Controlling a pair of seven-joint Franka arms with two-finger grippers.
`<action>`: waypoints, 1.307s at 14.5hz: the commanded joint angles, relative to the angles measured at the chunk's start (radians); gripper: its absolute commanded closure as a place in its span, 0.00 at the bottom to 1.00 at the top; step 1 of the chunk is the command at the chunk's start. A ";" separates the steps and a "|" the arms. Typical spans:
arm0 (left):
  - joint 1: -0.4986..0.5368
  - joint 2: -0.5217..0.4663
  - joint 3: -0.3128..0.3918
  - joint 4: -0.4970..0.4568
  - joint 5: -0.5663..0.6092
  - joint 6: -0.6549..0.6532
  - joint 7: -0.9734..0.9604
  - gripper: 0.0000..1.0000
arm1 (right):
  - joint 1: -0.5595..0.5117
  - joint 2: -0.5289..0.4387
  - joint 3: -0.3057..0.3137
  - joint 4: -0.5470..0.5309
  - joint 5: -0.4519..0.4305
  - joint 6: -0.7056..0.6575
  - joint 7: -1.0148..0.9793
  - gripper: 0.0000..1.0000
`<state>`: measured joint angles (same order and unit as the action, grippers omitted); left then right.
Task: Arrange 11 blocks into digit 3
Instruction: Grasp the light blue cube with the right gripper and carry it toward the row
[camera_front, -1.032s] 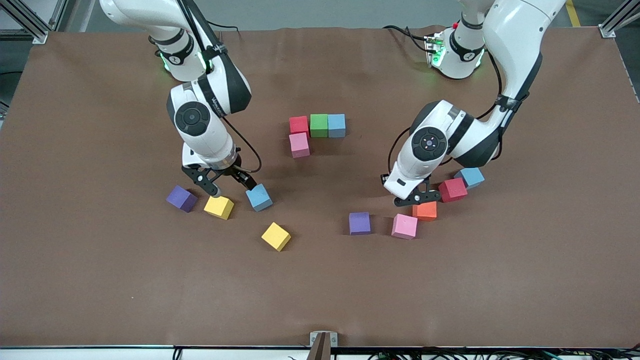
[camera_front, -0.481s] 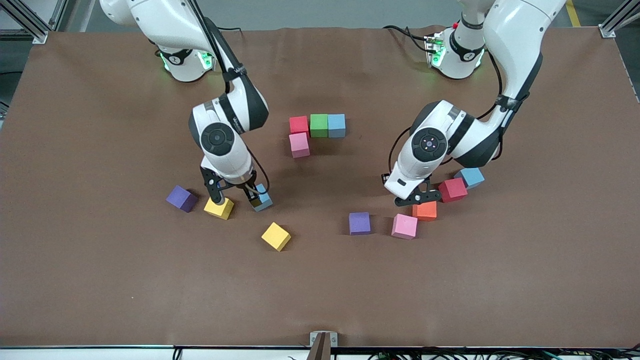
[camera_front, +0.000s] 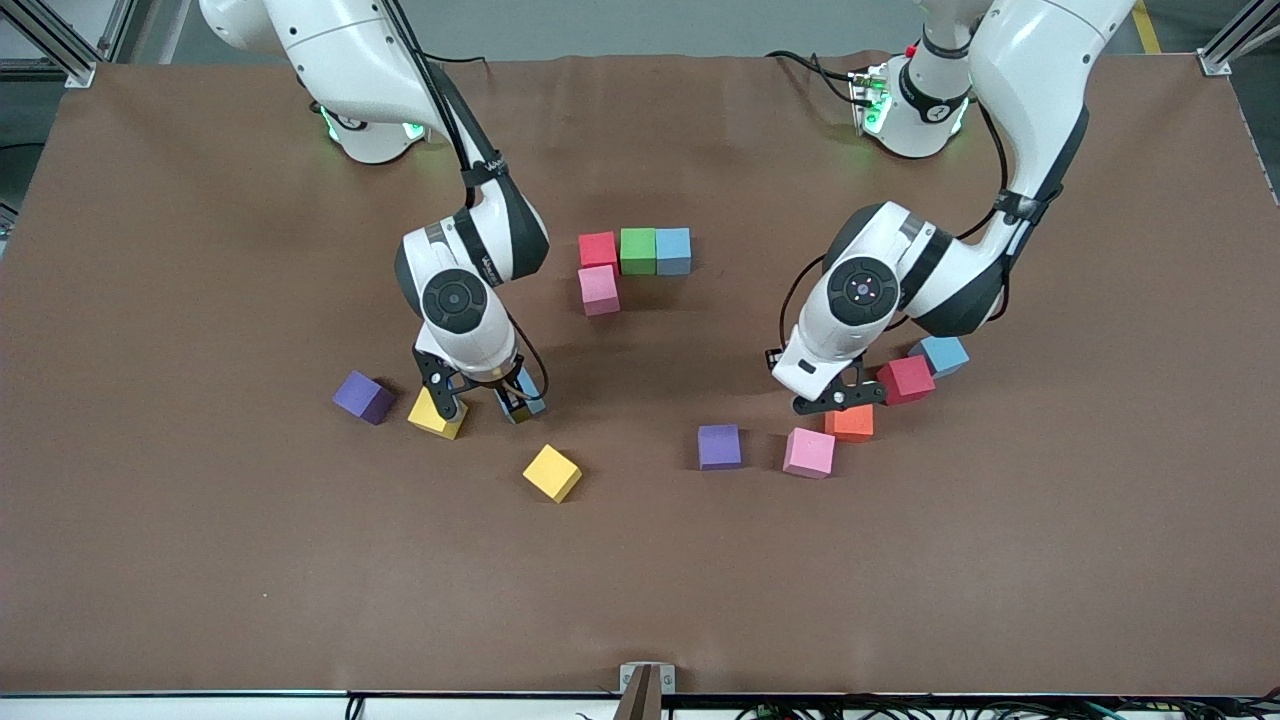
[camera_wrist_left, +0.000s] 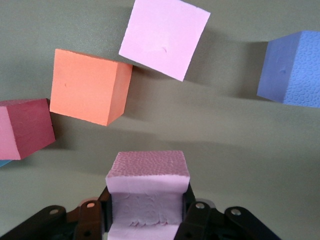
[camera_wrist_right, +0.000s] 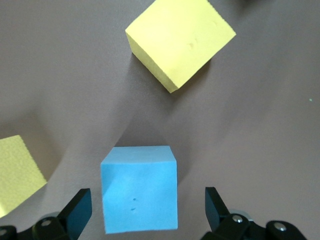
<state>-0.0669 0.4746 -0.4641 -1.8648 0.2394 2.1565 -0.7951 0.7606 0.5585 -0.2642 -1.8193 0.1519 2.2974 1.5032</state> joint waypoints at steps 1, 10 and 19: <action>0.002 -0.017 -0.007 0.006 0.006 -0.020 -0.013 0.54 | -0.001 0.008 0.000 0.008 0.015 0.002 -0.056 0.00; 0.006 -0.019 -0.010 0.006 0.005 -0.020 -0.015 0.54 | -0.007 0.035 0.002 0.005 0.017 0.057 -0.064 0.03; 0.002 -0.030 -0.011 0.006 -0.023 -0.021 -0.016 0.54 | -0.003 0.044 0.005 0.012 0.043 0.068 -0.093 0.97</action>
<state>-0.0669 0.4677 -0.4673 -1.8555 0.2322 2.1565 -0.7966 0.7595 0.6009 -0.2629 -1.8142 0.1661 2.3628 1.4544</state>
